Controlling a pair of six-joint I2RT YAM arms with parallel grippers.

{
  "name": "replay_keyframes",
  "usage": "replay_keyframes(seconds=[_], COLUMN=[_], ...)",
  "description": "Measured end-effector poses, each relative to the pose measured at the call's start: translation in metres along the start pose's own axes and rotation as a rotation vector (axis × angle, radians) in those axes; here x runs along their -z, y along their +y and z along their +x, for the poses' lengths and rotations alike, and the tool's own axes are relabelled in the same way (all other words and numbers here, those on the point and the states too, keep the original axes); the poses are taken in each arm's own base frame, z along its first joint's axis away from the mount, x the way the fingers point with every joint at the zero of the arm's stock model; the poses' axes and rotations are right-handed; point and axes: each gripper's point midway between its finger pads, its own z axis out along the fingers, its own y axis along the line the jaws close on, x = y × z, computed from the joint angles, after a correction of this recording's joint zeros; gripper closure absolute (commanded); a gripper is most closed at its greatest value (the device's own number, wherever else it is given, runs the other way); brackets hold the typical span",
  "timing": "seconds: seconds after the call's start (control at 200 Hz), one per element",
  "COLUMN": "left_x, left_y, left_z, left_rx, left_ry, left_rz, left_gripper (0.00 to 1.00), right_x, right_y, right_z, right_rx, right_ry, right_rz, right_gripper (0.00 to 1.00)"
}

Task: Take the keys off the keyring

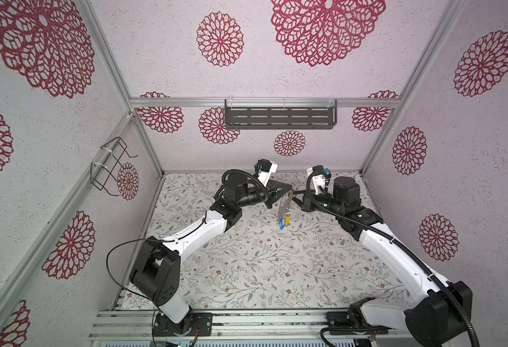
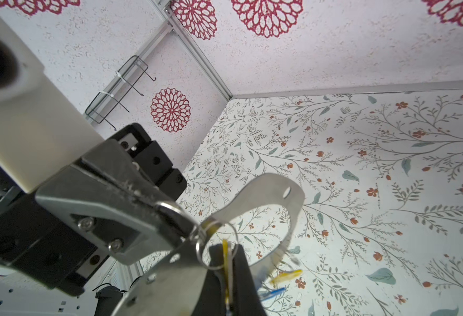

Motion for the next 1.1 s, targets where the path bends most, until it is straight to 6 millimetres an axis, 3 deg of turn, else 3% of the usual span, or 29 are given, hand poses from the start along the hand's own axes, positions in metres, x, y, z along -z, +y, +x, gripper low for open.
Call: replay_keyframes(seconds=[0.41,0.636,0.796,1.101], left_x=[0.0,0.0,0.0,0.006], left_y=[0.001,-0.005,-0.015,-0.014], left_z=[-0.006,0.0,0.003,0.03], left_rx=[-0.006,-0.036,-0.142,-0.418], left_ry=[-0.042,-0.025,-0.023,0.016], left_rz=[-0.005,0.035,0.078,0.068], left_gripper=[1.0,1.0,1.0,1.0], right_x=[-0.001,0.02,0.03,0.024], right_y=[0.002,-0.003,0.005,-0.001], right_z=[-0.009,-0.02,-0.03,-0.006], right_rx=[0.019,0.014,0.018,-0.051], right_ry=[-0.04,-0.072,-0.047,0.087], right_rz=[0.041,0.086,0.076,0.07], right_gripper=[1.0,1.0,1.0,1.0])
